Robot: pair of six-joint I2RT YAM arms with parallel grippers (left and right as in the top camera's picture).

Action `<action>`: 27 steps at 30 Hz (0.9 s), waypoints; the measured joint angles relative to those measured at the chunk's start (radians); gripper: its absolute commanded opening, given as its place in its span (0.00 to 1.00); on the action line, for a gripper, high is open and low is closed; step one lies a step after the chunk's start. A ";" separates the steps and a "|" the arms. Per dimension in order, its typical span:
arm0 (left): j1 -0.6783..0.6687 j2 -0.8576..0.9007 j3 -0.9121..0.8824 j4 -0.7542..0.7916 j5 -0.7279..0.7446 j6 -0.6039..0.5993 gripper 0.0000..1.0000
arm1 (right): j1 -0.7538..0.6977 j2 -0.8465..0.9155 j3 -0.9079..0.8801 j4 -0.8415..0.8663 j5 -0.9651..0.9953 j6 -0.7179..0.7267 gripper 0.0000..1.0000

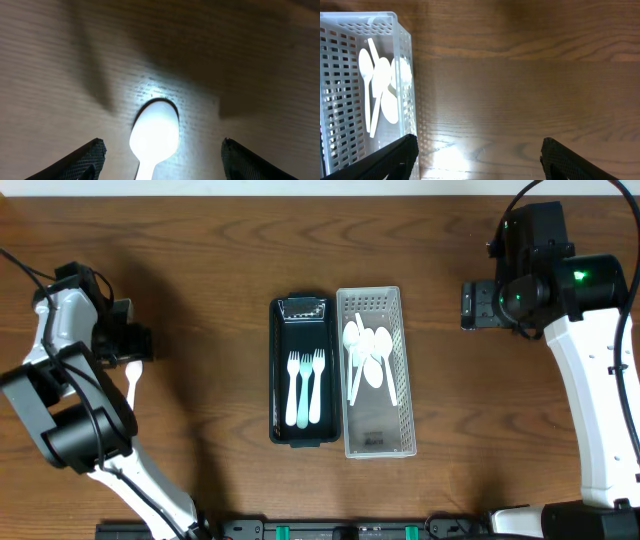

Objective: Pack container
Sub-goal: 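Move the left gripper over the white spoon and grasp it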

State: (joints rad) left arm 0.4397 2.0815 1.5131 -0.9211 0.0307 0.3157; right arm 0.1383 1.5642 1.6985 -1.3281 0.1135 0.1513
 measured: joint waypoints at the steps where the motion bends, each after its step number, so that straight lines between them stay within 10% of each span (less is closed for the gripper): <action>1: 0.000 0.009 0.000 0.002 0.000 0.000 0.77 | 0.000 0.000 0.000 0.000 0.000 0.000 0.82; 17: 0.005 0.056 0.000 0.006 0.012 0.003 0.75 | 0.000 0.000 0.000 0.000 0.000 0.000 0.82; 27: 0.005 0.056 0.000 0.006 0.014 0.004 0.45 | 0.000 0.000 0.000 0.000 0.000 0.000 0.82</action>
State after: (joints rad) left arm 0.4442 2.1380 1.5131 -0.9154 0.0452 0.3199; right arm 0.1383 1.5642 1.6985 -1.3285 0.1135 0.1509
